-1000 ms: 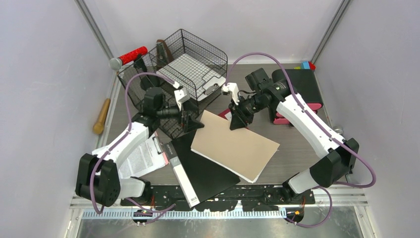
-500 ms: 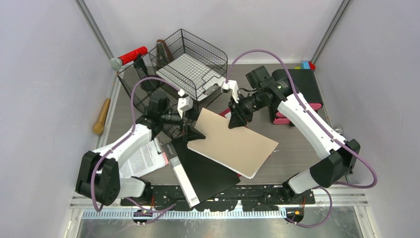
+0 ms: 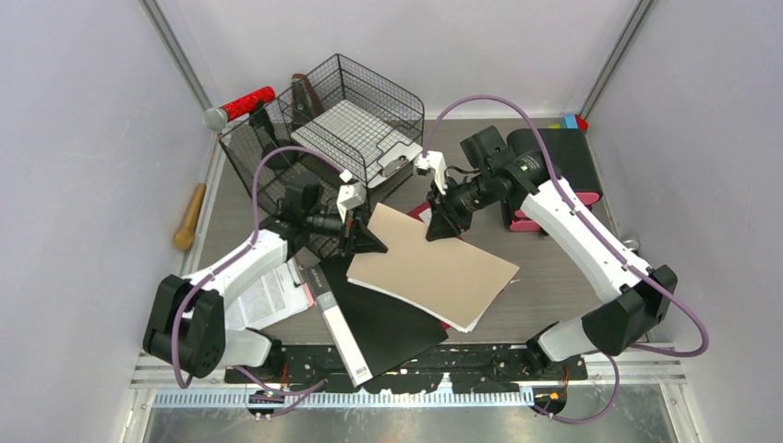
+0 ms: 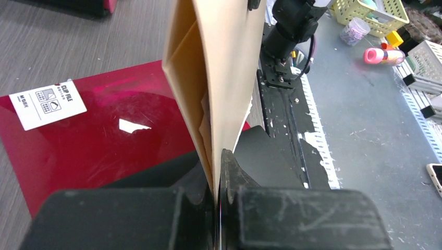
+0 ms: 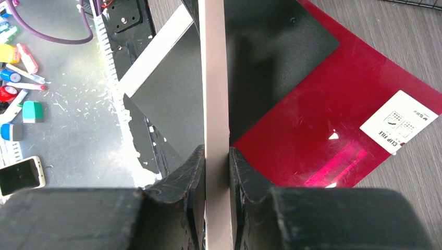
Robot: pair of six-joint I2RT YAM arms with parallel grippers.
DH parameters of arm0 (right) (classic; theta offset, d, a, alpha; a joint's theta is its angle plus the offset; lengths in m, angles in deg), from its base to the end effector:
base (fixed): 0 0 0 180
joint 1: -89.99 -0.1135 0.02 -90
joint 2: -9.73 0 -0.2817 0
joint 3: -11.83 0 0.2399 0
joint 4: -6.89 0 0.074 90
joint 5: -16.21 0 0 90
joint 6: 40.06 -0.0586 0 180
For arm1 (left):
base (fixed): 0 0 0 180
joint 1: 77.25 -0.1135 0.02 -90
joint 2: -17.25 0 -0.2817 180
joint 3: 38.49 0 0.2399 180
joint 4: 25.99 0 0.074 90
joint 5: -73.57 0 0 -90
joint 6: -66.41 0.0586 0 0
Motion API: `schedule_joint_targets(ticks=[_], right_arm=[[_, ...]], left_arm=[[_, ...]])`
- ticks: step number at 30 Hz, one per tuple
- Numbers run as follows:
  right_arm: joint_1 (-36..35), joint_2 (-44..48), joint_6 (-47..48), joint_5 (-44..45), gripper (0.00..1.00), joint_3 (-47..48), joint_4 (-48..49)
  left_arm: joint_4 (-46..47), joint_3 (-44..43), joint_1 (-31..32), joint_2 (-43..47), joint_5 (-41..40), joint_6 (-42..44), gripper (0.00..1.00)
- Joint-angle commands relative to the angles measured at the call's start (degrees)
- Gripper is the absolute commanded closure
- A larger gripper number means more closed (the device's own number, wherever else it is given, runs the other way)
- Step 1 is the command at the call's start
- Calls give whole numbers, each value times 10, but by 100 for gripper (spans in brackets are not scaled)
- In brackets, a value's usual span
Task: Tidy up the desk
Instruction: Pick up the folder from the center of the board.
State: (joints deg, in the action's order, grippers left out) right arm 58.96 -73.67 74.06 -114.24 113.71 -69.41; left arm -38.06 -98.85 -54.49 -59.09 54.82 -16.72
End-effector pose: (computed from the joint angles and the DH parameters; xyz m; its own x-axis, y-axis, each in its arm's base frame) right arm 0.2189 0.1760 0.3690 -0.3806 -0.5919 -0.7105 -0.9246 0.2543 0.2835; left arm 0.2239 -0.1541 0.2775 -0.3235 0.1774 -0.9295 0.9404 -0.0485 -0.3365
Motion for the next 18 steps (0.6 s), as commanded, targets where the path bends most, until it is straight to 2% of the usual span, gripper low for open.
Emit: schedule_joint_targets(ticks=[1, 3, 5, 6, 7, 8, 10, 15, 18], right_arm=[[-4, 45, -27, -3, 89, -3, 31], [-4, 53, -31, 4, 80, -3, 32], [-4, 61, -38, 18, 64, -2, 38], [-4, 68, -47, 25, 49, -2, 45], [-4, 71, -53, 30, 42, -1, 54], [-3, 76, -65, 40, 31, 0, 59], [-1, 81, -78, 51, 20, 7, 68], [2, 88, -95, 72, 9, 31, 84], [2, 98, -103, 75, 4, 38, 99]], left_arm=[[-32, -40, 2, 34, -7, 19, 100], [-71, -61, 2, 45, -10, 35, 100], [-117, -90, 2, 52, -12, 51, 100], [-138, -106, 2, 54, -13, 56, 100], [-179, -128, 2, 55, -9, 77, 100], [-240, -159, 3, 53, -3, 121, 100], [-373, -227, 3, 43, -6, 207, 100], [-702, -443, 14, -16, -77, 389, 100], [-817, -531, 25, -40, -112, 444, 100]])
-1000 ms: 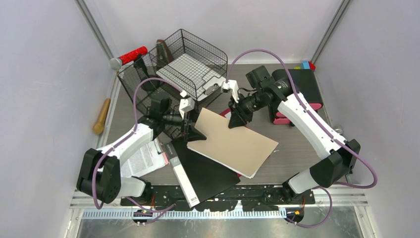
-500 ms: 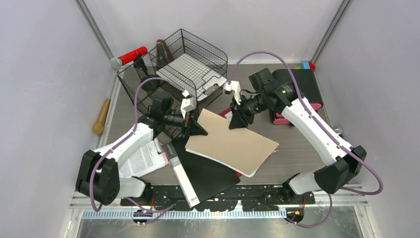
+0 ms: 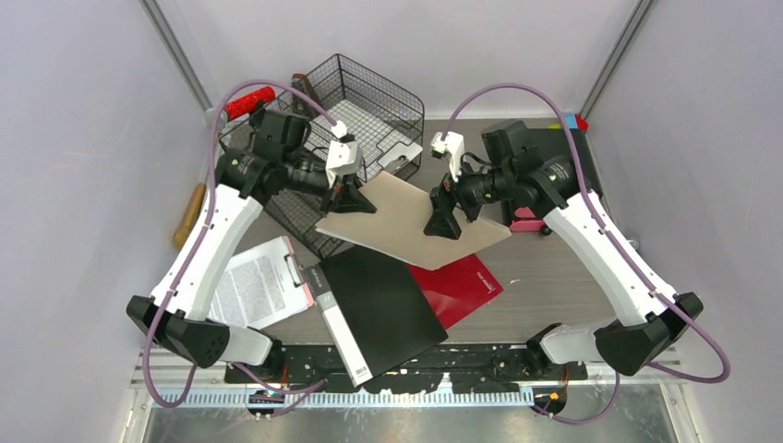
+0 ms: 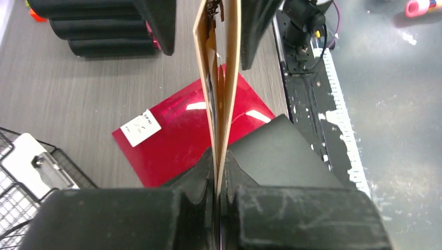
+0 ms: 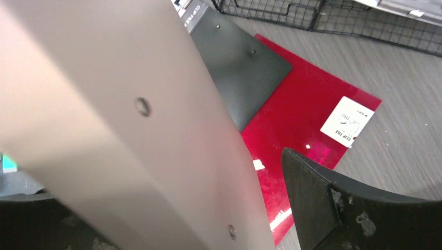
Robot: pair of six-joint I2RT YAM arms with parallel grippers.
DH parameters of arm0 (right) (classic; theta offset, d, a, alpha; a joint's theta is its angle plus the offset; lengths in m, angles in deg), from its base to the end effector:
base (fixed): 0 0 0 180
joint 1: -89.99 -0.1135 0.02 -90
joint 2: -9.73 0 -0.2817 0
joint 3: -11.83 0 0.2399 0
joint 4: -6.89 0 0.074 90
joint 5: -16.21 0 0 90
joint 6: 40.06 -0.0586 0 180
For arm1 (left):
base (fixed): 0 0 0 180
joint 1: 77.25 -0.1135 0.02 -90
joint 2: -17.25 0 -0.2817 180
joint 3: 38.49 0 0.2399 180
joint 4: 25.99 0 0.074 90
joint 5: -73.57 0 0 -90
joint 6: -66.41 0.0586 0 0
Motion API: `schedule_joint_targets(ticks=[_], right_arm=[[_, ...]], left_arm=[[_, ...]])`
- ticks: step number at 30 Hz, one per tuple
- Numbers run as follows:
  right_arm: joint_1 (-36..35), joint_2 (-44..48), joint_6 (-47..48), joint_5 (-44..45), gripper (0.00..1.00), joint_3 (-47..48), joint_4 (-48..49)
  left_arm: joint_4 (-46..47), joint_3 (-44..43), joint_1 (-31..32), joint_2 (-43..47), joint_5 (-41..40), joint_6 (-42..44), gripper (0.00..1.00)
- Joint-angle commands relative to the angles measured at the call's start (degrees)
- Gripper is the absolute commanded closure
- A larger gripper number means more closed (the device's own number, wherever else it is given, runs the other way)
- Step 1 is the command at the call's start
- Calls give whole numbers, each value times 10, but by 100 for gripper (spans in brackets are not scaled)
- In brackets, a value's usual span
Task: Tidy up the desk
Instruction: Pick up the folder from the center of the board.
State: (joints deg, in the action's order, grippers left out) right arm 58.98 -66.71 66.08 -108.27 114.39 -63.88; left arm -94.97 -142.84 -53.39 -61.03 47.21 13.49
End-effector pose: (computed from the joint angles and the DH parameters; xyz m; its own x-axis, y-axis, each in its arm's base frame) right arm 0.2026 0.1605 0.4070 -0.3646 -0.4865 -0.7940 -0.9070 0.3787 0.1844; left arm 0.2088 -0.1498 0.4267 -0.0266 0.3045 -0.9521 0.9975 -0.0539 -0.0451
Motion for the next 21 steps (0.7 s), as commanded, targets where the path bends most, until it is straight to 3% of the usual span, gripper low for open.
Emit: schedule_joint_targets(ticks=[1, 6, 9, 21], right_arm=[[1, 34, -26, 14, 3, 32, 55], [2, 40, -29, -28, 5, 31, 70], [1, 34, -31, -78, 11, 27, 70], [-23, 36, -31, -150, 17, -54, 105]], left_arm=[[-272, -108, 22, -24, -52, 150, 100], [-310, -135, 58, -20, -126, 140, 100], [-302, -133, 76, -17, -145, 120, 100], [-254, -146, 99, -38, -136, 43, 100]])
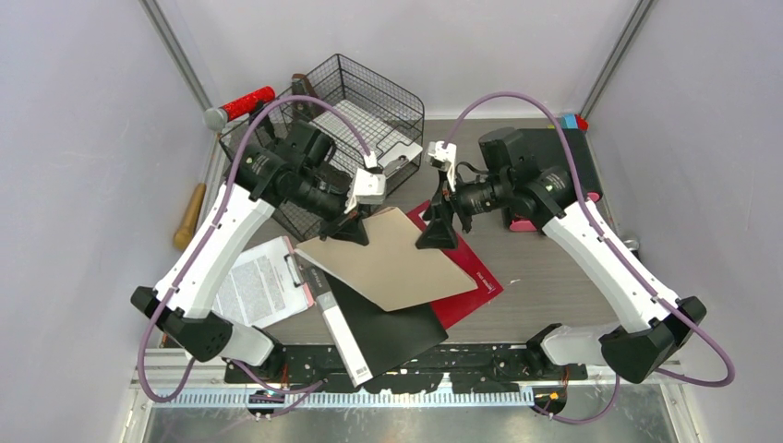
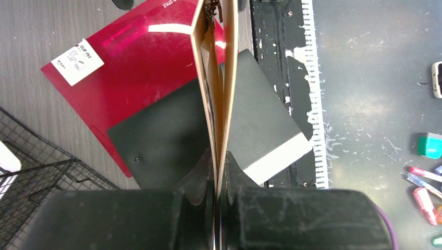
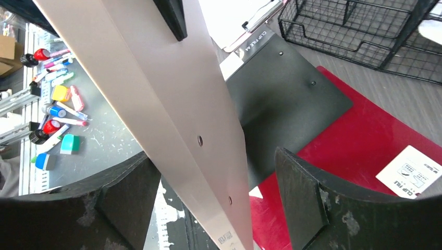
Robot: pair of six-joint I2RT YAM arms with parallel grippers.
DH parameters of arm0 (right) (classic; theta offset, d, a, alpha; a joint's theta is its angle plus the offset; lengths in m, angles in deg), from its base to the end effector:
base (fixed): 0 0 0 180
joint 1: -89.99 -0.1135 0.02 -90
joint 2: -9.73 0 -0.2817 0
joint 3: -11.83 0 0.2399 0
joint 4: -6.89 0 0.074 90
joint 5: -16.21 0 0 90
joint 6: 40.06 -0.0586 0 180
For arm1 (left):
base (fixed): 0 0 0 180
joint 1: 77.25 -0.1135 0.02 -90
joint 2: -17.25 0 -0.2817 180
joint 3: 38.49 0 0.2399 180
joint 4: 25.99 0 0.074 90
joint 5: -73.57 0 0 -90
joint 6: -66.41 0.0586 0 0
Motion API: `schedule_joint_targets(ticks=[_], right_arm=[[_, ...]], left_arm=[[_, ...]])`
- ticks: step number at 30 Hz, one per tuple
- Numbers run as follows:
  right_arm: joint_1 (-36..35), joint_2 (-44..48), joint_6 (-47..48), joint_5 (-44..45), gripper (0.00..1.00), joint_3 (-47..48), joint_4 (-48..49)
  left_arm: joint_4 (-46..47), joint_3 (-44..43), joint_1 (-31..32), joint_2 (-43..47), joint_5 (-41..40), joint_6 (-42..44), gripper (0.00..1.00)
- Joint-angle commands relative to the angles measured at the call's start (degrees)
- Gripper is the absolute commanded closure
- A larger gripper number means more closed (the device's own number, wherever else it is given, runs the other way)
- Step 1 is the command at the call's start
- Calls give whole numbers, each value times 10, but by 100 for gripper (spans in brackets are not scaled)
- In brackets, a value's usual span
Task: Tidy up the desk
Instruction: Pick up the folder from the center of the board.
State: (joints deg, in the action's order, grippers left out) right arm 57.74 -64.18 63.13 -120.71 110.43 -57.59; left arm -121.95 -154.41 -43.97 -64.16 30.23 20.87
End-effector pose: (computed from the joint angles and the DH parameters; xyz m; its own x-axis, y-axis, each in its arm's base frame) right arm 0.1865 0.1683 0.4114 -0.3355 -0.3960 -0.8548 -0.9405 0.1929 0.2798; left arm 0.1691 -0.1619 0.4276 -0.0568 0.6123 -0.7886 0.9905 -0.0642 -0.1212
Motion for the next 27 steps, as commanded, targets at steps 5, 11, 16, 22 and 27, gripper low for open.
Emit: schedule_joint_targets(ticks=[5, 11, 16, 22, 27], right_arm=[[-23, 10, 9, -25, 21, -32, 48], [-28, -1, 26, -21, 38, -40, 38], [-29, -4, 32, -21, 48, -48, 36], [-29, -6, 31, -23, 50, -66, 44], [-32, -12, 31, -31, 55, -68, 42]], left_arm=[[22, -38, 5, -17, 47, -44, 100], [26, -37, 4, -20, 47, -47, 100], [32, -32, 4, -17, 46, -47, 100], [37, -20, 5, -14, 49, -46, 100], [39, -15, 5, -12, 49, -46, 100]])
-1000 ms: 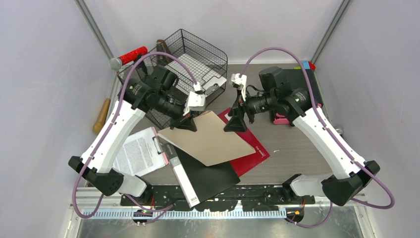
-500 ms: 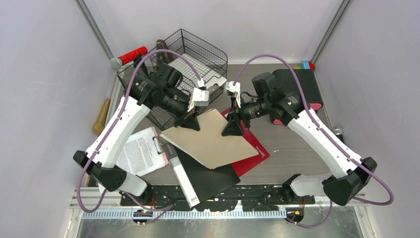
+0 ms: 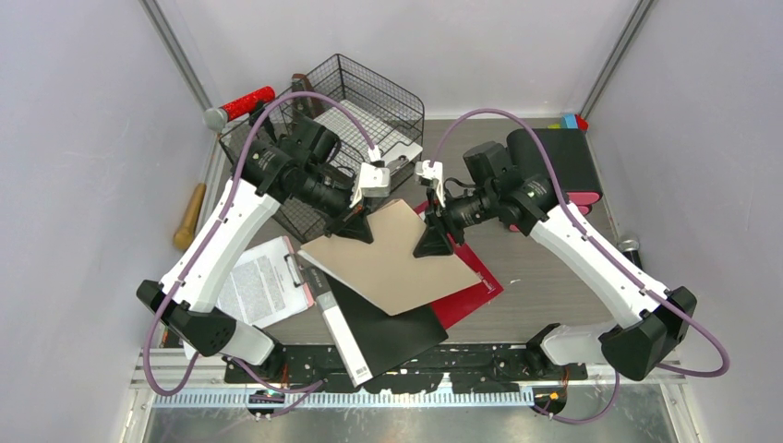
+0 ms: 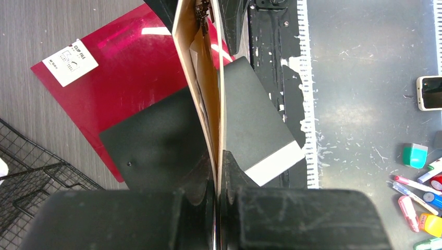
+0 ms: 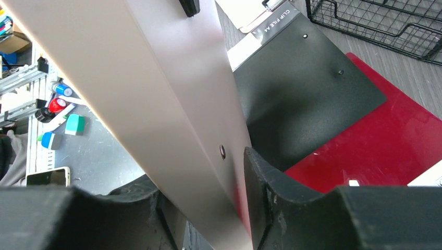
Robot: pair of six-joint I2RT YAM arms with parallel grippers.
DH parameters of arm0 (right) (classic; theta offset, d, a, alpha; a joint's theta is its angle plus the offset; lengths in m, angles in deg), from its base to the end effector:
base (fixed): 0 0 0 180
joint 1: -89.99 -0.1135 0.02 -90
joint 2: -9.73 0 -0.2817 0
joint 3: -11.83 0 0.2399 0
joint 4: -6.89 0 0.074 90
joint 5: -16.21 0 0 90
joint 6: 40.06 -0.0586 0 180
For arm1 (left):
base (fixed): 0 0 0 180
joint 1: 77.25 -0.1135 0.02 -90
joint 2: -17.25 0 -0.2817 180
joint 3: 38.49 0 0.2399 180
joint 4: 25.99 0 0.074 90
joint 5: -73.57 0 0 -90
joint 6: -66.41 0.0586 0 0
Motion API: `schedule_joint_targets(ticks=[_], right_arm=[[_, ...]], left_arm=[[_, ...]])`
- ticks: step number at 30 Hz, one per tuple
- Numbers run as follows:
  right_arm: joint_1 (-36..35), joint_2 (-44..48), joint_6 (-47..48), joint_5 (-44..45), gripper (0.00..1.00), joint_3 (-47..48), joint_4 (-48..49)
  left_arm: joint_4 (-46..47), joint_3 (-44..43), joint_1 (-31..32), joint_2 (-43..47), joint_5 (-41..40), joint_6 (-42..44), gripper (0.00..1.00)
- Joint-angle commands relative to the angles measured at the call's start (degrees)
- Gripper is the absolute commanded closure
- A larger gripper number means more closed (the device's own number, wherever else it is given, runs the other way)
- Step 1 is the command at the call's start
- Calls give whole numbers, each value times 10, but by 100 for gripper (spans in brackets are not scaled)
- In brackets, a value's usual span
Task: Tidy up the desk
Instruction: Pick up the folder from the center of the board.
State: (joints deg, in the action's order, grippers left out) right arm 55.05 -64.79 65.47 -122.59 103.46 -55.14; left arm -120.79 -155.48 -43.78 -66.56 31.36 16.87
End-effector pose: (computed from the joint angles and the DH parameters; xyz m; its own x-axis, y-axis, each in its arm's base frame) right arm 0.1828 0.1815 0.3761 -0.3398 -0.4525 -0.8245 -0.9393 0.1180 0.3223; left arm 0.1798 -0.1709 0.4251 -0.1274 0.6069 -0.7845 0.9816 -0.0362 -0.1874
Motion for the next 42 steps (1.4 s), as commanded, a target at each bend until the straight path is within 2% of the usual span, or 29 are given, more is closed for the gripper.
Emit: schedule_joint_targets(ticks=[1, 3, 4, 6, 10, 11, 17, 19, 23, 26, 32, 42], right_arm=[[-6, -6, 8, -14, 56, 5, 16], [-6, -8, 12, -15, 64, 12, 9], [-7, -7, 14, -14, 83, 12, 6], [-7, -4, 14, -10, 98, 15, 6], [-7, -4, 24, -3, 100, 25, -9], [-7, -5, 27, 1, 100, 33, -15], [-7, -23, 28, 39, 100, 89, -47], [-7, -29, 19, 59, 100, 109, -46], [-7, -46, -9, 93, 100, 147, -28], [-6, -58, -42, 110, 100, 166, 10], [-7, -96, -124, 178, 100, 235, 101], [-7, -220, -231, 230, 100, 406, 193]], left_arm=[[28, -4, 2, 12, 36, -6, 100], [29, -1, 2, 13, 33, -6, 100], [30, 0, 3, 14, 31, -6, 100], [33, 5, 2, 17, 27, -6, 100], [39, 12, 2, 23, 14, -9, 100], [41, 14, 3, 27, 8, -10, 94], [88, 41, -6, 74, -62, -45, 41], [108, 60, -23, 101, -81, -55, 20], [181, 131, -81, 177, -107, -98, 3], [233, 173, -122, 236, -142, -128, 0], [265, 195, -166, 308, -234, -183, 0], [282, 158, -204, 309, -331, -254, 0]])
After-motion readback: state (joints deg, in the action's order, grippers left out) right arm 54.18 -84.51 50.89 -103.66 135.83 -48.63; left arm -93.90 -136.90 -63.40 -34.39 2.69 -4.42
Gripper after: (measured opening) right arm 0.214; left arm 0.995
